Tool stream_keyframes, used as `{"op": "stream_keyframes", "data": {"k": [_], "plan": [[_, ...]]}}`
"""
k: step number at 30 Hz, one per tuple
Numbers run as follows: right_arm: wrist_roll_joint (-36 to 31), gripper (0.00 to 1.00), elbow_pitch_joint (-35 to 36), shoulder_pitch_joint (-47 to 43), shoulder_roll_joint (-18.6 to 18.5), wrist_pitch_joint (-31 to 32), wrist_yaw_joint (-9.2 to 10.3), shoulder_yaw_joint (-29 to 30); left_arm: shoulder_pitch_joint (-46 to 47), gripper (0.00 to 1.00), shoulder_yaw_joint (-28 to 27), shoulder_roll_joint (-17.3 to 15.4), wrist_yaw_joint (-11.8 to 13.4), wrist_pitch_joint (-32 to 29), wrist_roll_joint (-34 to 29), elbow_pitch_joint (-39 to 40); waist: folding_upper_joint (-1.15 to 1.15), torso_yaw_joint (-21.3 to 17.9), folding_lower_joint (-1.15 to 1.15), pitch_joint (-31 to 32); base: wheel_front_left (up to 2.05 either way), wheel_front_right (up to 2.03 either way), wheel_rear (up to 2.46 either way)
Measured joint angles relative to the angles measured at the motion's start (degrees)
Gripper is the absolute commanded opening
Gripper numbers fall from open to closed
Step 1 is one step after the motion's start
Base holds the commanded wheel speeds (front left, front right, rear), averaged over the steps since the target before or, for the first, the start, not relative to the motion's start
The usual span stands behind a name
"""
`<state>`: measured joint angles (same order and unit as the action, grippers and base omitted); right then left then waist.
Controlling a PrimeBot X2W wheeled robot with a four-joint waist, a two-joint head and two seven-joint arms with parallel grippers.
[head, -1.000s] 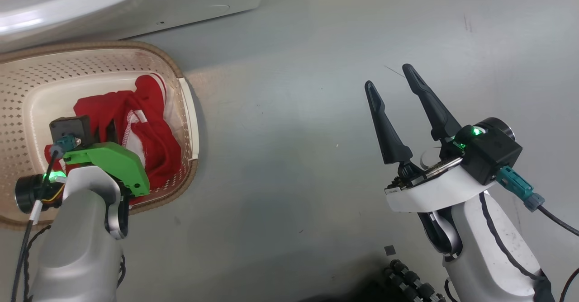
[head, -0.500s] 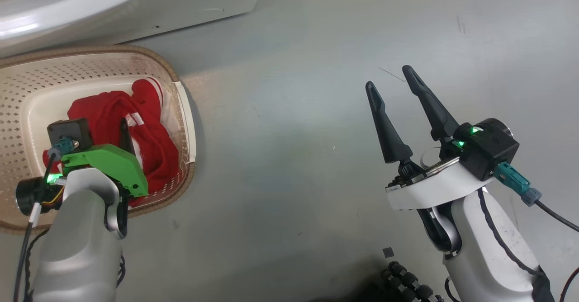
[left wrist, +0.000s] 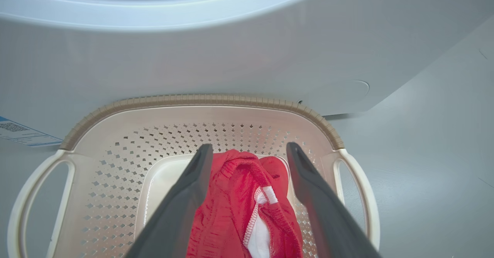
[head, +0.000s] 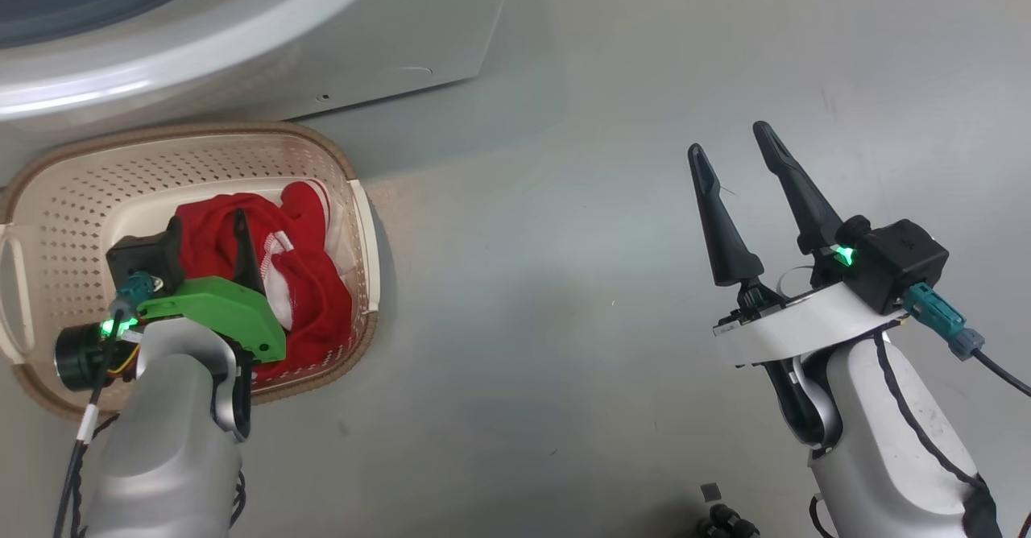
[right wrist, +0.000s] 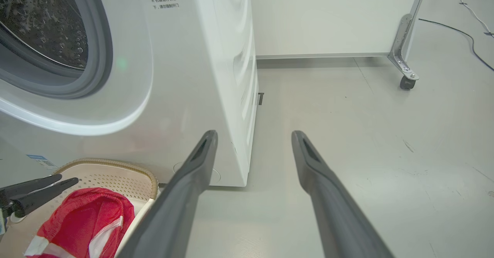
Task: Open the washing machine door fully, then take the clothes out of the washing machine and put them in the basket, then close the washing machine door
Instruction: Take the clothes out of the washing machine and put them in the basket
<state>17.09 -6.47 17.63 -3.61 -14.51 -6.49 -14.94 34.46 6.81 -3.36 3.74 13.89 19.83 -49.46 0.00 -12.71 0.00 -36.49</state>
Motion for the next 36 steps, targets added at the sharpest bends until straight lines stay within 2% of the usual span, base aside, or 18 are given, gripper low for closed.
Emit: {"op": "stream_keyframes", "data": {"k": [10, 16, 25, 36], "plan": [[-0.36, 1.00, -2.38, -2.98, -1.05, 0.00, 0.08, 2.66, -3.12, 1.00, 1.37, 0.91, -0.57, 0.55, -0.81, 5.83, 0.00, 2.60, 0.00, 6.34, 0.00, 0.00, 0.00], [-0.96, 1.00, -3.21, -5.08, -1.47, 0.00, 0.15, 3.49, -5.10, 1.00, 1.75, 1.26, -0.57, 0.55, -2.11, 16.64, 0.00, 4.67, 0.00, 11.26, 0.00, 0.00, 0.00], [-1.69, 1.00, -4.37, -8.24, -1.42, 0.00, 0.51, 3.59, -12.06, 1.00, 3.05, 1.37, -0.42, 0.55, -4.21, 25.76, 0.00, 6.82, 0.00, 17.85, 0.00, 0.00, 0.00], [-1.69, 1.00, -5.50, -12.75, -1.26, 0.00, 1.23, 3.75, -21.18, 1.00, 3.69, 1.36, 1.31, 0.55, -5.09, 31.32, 0.00, 8.54, 0.00, 25.19, 0.00, 0.00, 0.00]]}}
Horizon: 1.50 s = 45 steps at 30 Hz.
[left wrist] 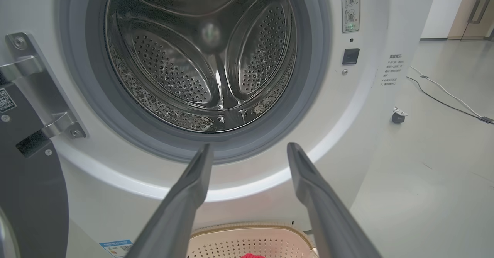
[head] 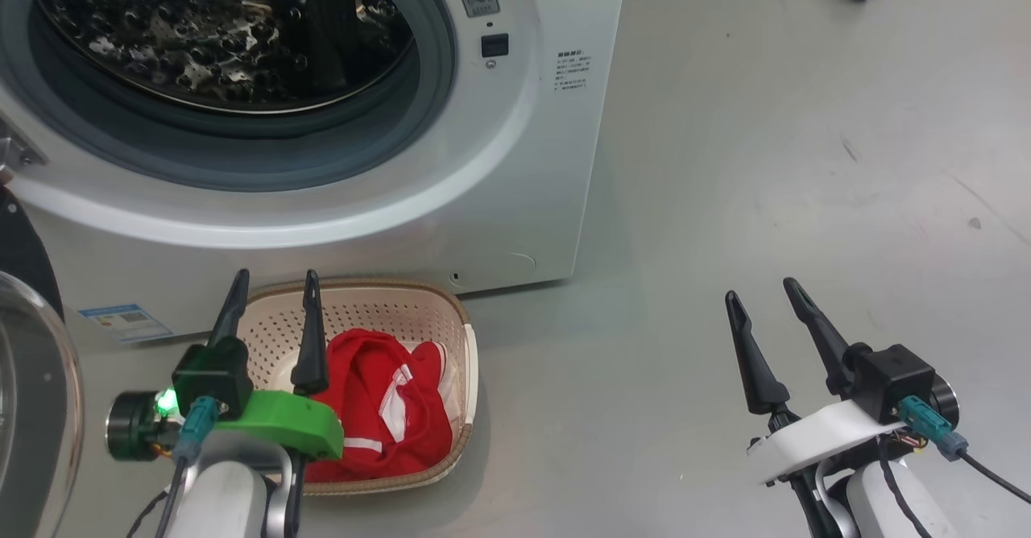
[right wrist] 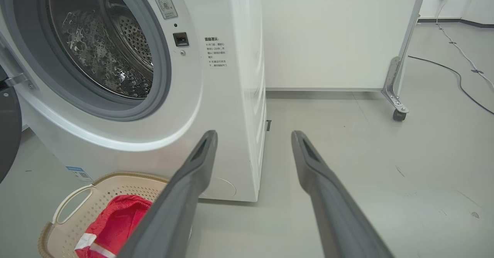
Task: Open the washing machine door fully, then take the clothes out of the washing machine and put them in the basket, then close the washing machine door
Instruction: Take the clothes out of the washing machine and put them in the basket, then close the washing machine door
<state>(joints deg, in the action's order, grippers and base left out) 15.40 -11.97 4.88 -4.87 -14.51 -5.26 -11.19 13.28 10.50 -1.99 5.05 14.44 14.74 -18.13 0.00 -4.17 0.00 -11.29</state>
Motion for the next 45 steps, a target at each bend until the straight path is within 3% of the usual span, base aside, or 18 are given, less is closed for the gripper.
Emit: {"op": "stream_keyframes", "data": {"k": [16, 45], "plan": [[-0.09, 1.00, -0.21, -6.65, 0.37, 0.00, 1.38, -0.20, -13.06, 1.00, 2.31, -0.18, 0.71, 0.00, -0.04, 5.82, 0.00, 3.35, 0.00, 8.26, 0.00, 0.00, 0.00], [-0.46, 1.00, 1.05, -9.01, 0.82, 0.07, 2.38, -1.59, -20.06, 1.00, 2.96, -0.51, 1.30, -2.57, -0.85, 13.88, 0.00, 3.18, 0.00, 10.82, 0.00, 0.00, 0.00]]}}
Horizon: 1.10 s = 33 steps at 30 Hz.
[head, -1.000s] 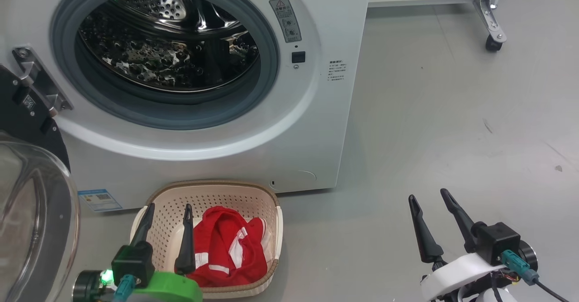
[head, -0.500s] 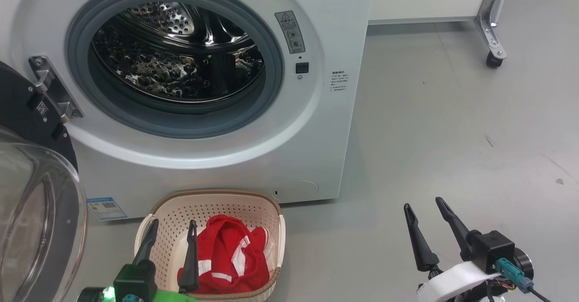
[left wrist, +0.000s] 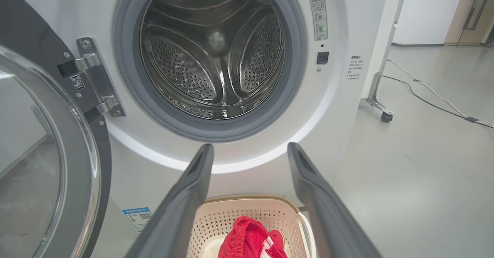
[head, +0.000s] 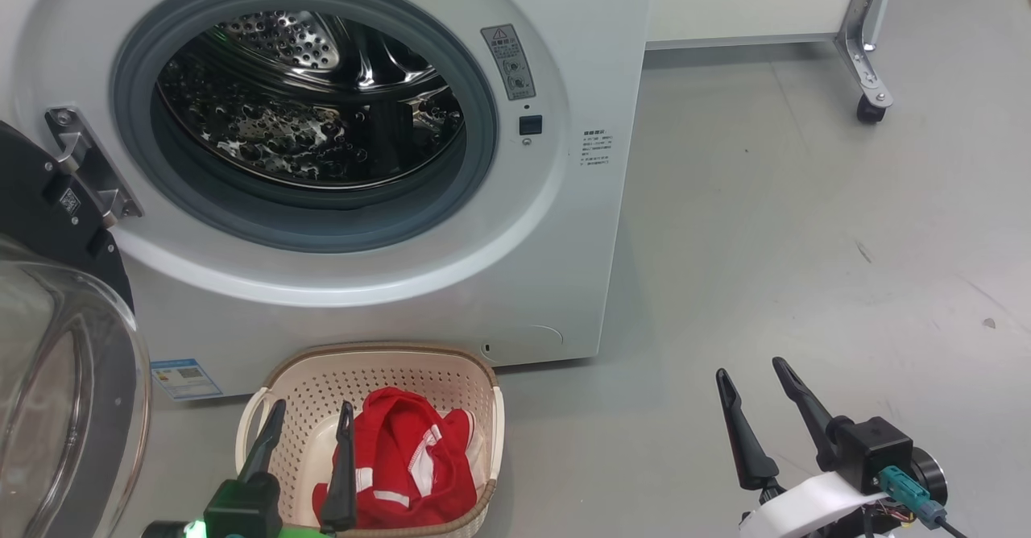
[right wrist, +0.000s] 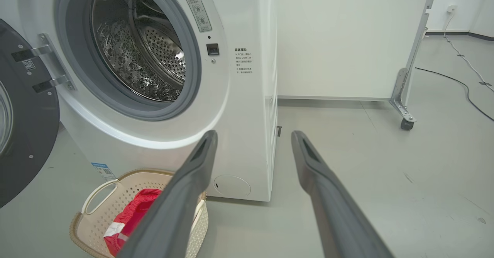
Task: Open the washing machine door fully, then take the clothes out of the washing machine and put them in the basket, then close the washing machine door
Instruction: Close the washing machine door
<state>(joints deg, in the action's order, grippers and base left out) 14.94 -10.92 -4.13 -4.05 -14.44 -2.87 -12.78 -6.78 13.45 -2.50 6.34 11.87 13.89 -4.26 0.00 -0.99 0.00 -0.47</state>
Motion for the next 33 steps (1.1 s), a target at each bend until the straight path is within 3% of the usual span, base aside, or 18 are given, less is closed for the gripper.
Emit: {"op": "stream_keyframes", "data": {"k": [18, 33], "plan": [[0.00, 1.00, 0.51, -0.03, 0.01, 0.02, 0.07, -0.11, -1.41, 1.00, 1.25, -0.09, 0.01, -1.76, -0.86, 2.91, 0.00, 0.10, 0.00, 0.90, -0.09, 0.09, 0.00], [0.01, 1.00, 0.90, -0.81, -0.01, 0.10, 0.52, -0.14, -2.09, 1.00, 1.16, -0.15, 0.44, -2.81, -1.40, 4.75, 0.00, 0.02, 0.00, 1.05, -0.67, 0.67, 0.00]]}}
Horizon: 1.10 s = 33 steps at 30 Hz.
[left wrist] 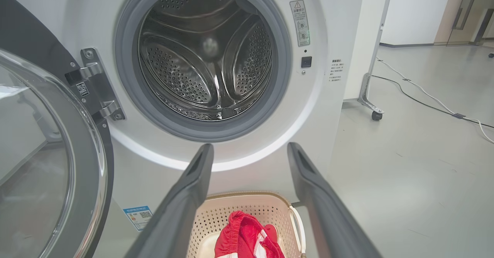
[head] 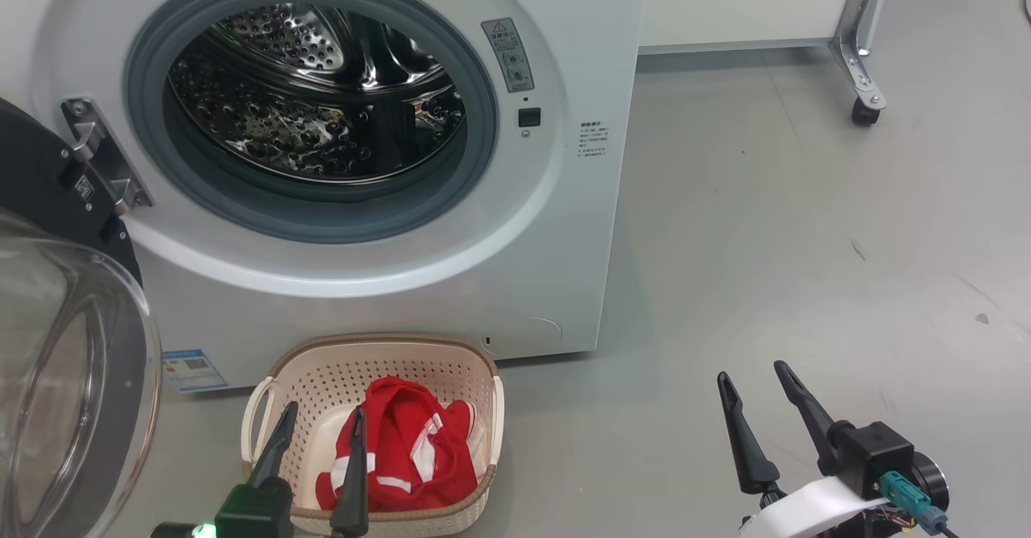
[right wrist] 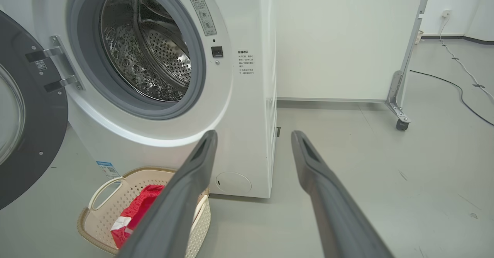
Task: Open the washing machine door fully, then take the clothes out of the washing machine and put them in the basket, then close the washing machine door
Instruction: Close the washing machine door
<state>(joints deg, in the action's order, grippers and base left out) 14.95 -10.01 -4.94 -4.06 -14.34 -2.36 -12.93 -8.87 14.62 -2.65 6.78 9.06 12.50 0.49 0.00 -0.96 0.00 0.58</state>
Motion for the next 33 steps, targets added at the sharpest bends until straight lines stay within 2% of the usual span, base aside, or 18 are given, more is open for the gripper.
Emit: {"op": "stream_keyframes", "data": {"k": [17, 33], "plan": [[0.05, 1.00, 0.20, -0.23, 0.01, 0.49, 0.01, -0.12, -0.65, 1.00, 0.42, -0.04, 0.00, -0.91, 0.00, 1.41, 0.00, 0.06, 0.00, 0.36, -1.00, 1.00, 0.00], [0.07, 1.00, 0.58, -0.28, -0.20, 1.00, 0.05, -0.12, -0.90, 1.00, 0.31, -0.04, 0.02, -1.00, 0.00, 2.15, 0.00, 0.00, 0.00, 0.36, -0.40, 0.40, 0.00]]}}
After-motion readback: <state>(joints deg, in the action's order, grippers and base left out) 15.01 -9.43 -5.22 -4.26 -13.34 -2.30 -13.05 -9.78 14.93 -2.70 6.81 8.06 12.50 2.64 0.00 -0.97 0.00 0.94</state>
